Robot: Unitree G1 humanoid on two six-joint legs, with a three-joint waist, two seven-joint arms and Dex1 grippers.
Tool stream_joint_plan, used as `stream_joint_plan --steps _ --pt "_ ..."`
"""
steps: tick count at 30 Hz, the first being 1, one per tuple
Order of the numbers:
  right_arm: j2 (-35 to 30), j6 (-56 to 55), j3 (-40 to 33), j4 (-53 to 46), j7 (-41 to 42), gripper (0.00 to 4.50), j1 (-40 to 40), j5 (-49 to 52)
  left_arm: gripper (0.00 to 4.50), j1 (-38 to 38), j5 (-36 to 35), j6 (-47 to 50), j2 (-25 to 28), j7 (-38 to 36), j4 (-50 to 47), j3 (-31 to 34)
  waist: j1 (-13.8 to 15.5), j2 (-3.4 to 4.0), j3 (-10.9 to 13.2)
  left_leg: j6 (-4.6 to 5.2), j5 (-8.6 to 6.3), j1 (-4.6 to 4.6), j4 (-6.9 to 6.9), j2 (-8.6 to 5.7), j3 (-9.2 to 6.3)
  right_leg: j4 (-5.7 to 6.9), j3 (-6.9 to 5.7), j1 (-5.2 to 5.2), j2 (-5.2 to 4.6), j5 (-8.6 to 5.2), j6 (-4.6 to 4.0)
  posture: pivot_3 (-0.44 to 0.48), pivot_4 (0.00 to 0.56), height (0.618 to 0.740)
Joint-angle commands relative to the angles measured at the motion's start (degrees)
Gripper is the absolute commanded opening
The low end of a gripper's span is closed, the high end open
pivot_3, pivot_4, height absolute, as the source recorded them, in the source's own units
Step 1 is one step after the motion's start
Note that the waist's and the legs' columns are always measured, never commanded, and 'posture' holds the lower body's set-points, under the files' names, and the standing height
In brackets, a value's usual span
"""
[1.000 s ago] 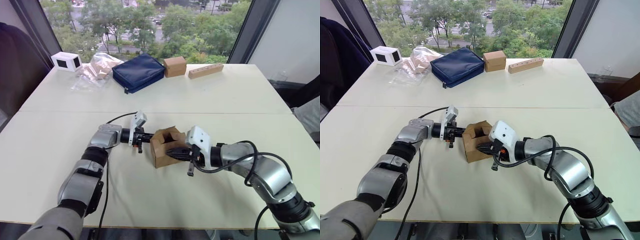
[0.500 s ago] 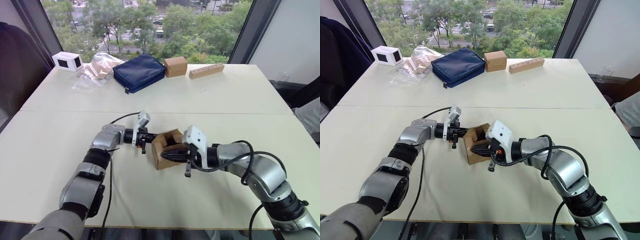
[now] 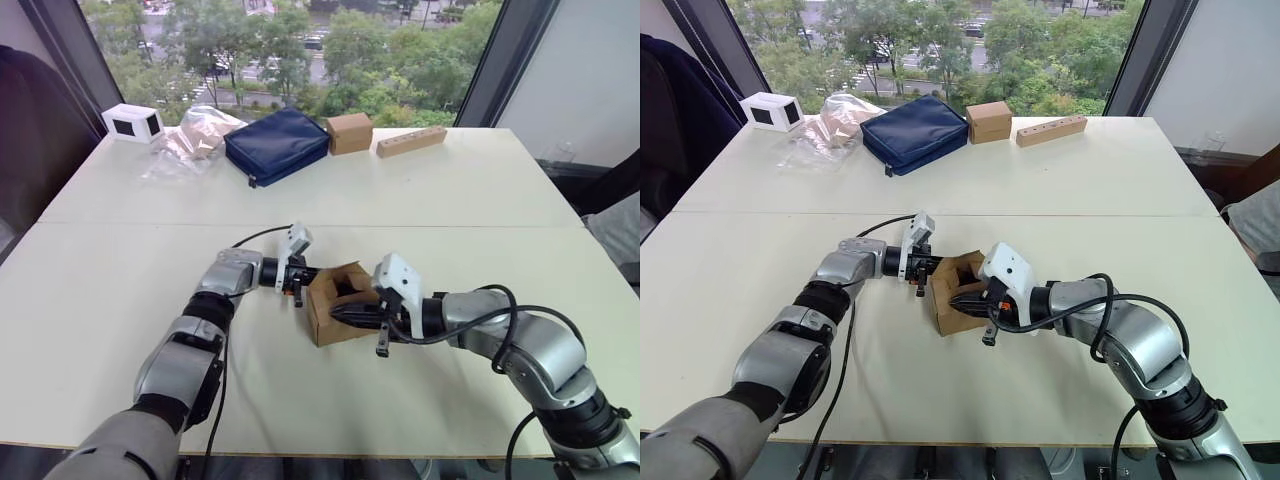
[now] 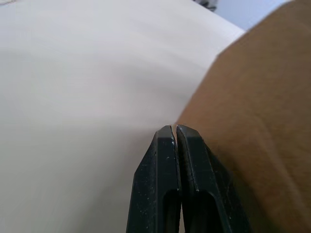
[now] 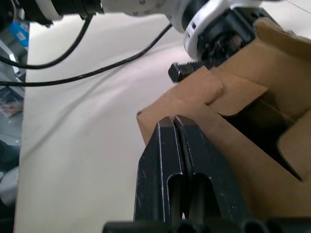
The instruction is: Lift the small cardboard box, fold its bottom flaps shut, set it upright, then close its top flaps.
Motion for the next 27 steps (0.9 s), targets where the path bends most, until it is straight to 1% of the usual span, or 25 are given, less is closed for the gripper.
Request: stream_joint_plan --steps 1,4,6,8,10,12,15,18,22,27 --pt "0.0 -1.0 -1.5 -0.3 -0.2 0.0 -0.3 0.0 0.1 -0.3 -1.0 -0.6 4.1 0.6 -4.0 3.0 -0.3 0.0 0.0 0.0 0.0 0.0 0.0 0.0 0.0 0.01 0.0 0.0 0.0 0.0 0.0 0.0 0.15 0.74" --pt "0.1 -1.4 -1.5 0.4 -0.2 0.0 -0.4 -0.3 0.1 2.2 -1.7 1.2 7.3 0.3 -10.1 3.7 -0.3 0.0 0.0 0.0 0.0 0.0 -0.01 0.02 0.0 0.03 0.0 -0.02 0.0 0.0 0.0 0.0 0.15 0.74" --pt "0.3 -1.8 -2.0 1.4 0.0 0.0 -0.5 -0.2 0.1 7.7 -4.8 8.2 12.5 -1.1 -23.7 4.8 -0.7 0.0 0.0 0.0 0.0 -0.01 -0.01 0.02 0.0 0.03 0.02 -0.02 -0.02 0.0 0.0 0.0 0.15 0.74" --pt "0.5 -2.3 -2.2 2.5 0.4 0.0 -0.8 -0.2 0.1 14.0 -9.5 16.9 17.5 -2.0 -39.5 5.5 -1.2 0.0 0.0 0.0 0.0 0.0 -0.03 0.03 0.0 0.03 0.06 -0.02 -0.04 0.0 0.0 0.0 0.15 0.74" --pt "0.5 -2.9 -2.3 3.6 0.9 0.0 -1.0 -0.4 0.1 19.2 -13.9 24.0 20.5 -0.7 -52.5 5.8 -1.3 0.0 0.0 -0.01 0.0 0.0 -0.04 0.07 0.0 0.01 0.08 -0.03 -0.05 0.0 0.0 0.0 0.15 0.74" --pt "0.4 -3.5 -2.3 4.5 1.3 0.0 -1.2 -0.6 0.1 22.4 -16.7 28.2 21.7 1.5 -59.8 5.9 -0.8 0.01 0.0 -0.02 0.01 0.04 -0.05 0.08 0.0 0.01 0.08 0.02 -0.1 0.0 0.0 0.0 0.15 0.74" --pt "0.5 -3.8 -2.3 5.2 1.5 0.0 -1.6 -0.6 0.1 24.6 -18.6 30.9 21.8 4.7 -64.8 5.7 -0.1 0.01 0.0 -0.03 0.01 0.22 -0.03 0.04 -0.01 -0.02 0.08 0.25 -0.17 0.0 -0.01 0.0 0.15 0.74" --pt "0.7 -3.9 -2.4 5.5 1.6 0.0 -2.0 -0.4 0.1 26.2 -18.9 31.4 19.4 8.7 -67.8 3.8 0.0 0.01 0.0 -0.03 0.01 0.23 -0.04 0.04 0.0 -0.04 0.08 0.25 -0.16 0.0 -0.01 0.0 0.15 0.74" --pt "0.7 -3.7 -2.7 5.2 1.7 0.0 -2.2 0.0 0.1 27.3 -16.4 28.5 17.7 11.3 -67.5 -0.1 -0.1 0.02 0.0 -0.03 0.01 0.22 -0.06 0.04 0.0 -0.04 0.08 0.23 -0.11 0.0 -0.01 0.0 0.15 0.74" --pt "0.7 -3.6 -3.0 4.9 1.6 0.0 -2.2 0.3 0.1 27.5 -15.7 26.2 17.0 12.2 -66.2 -2.6 -0.1 0.02 0.0 -0.02 0.01 0.22 -0.06 0.05 0.0 -0.03 0.08 0.22 -0.09 0.0 -0.01 0.0 0.15 0.74"
